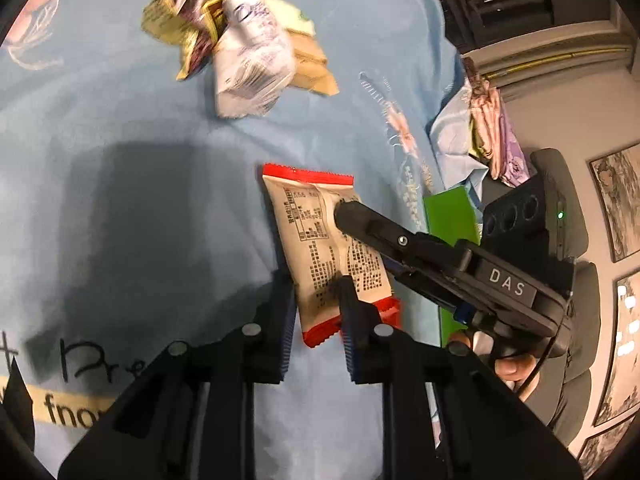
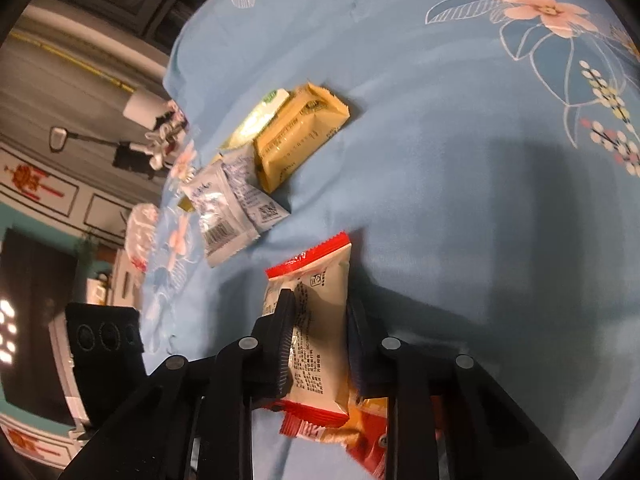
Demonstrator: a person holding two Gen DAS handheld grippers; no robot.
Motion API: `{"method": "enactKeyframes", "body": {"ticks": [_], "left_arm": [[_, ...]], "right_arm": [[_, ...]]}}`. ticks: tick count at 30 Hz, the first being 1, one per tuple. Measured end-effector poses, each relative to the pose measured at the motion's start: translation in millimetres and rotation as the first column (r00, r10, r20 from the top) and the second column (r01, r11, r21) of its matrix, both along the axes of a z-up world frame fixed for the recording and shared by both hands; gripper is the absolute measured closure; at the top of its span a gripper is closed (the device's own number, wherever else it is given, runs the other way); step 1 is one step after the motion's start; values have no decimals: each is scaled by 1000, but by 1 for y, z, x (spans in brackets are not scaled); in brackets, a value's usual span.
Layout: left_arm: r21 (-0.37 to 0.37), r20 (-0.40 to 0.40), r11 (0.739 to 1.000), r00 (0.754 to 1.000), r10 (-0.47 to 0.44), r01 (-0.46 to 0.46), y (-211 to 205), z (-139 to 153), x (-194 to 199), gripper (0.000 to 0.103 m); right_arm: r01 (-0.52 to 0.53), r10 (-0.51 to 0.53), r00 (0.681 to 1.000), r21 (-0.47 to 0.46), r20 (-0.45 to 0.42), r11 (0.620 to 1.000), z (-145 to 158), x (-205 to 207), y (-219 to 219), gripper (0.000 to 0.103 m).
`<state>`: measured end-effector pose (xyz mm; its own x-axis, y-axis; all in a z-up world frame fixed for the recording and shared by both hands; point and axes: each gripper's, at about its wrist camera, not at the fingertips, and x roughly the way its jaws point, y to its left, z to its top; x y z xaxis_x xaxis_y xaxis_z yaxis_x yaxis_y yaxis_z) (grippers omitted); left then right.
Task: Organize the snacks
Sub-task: 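Carry the cream packet into the green box and open the left gripper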
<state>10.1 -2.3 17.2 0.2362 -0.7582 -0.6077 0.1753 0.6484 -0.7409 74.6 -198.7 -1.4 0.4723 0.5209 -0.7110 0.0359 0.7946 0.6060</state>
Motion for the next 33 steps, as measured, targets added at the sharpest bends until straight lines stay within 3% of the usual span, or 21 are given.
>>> {"method": "enactKeyframes", "body": {"ticks": [4,9,17,24,30,32,33], "left_arm": [[4,90,999,995,-34,34,-4,24,-11,83],[-22,141,997,987,-73,77,-29,51,-24,83],[68,212,969,946,-245,236,-138,90,-59,83],[91,191,928,908,-373,362,-240,84,-87,83],[155,187,895,877,-442,418,-292,80,-98,81],[175,200,895,875,-441,411,-300,81,-100,73],[202,216,894,872,-439,400,-302,83,-103,63]], "right_arm": [[5,-6,998,21,68,1000,24,-17,-9,77],[23,-15,987,-51,158,998,68,-46,-19,77],[203,-192,960,-38,203,978,102,-114,-110,77],[392,-383,908,-21,170,920,97,-174,-194,77],[493,-489,857,17,164,870,87,-201,-240,77],[516,-516,843,43,152,855,84,-208,-251,77],[532,-534,833,57,147,845,82,-212,-254,77]]}}
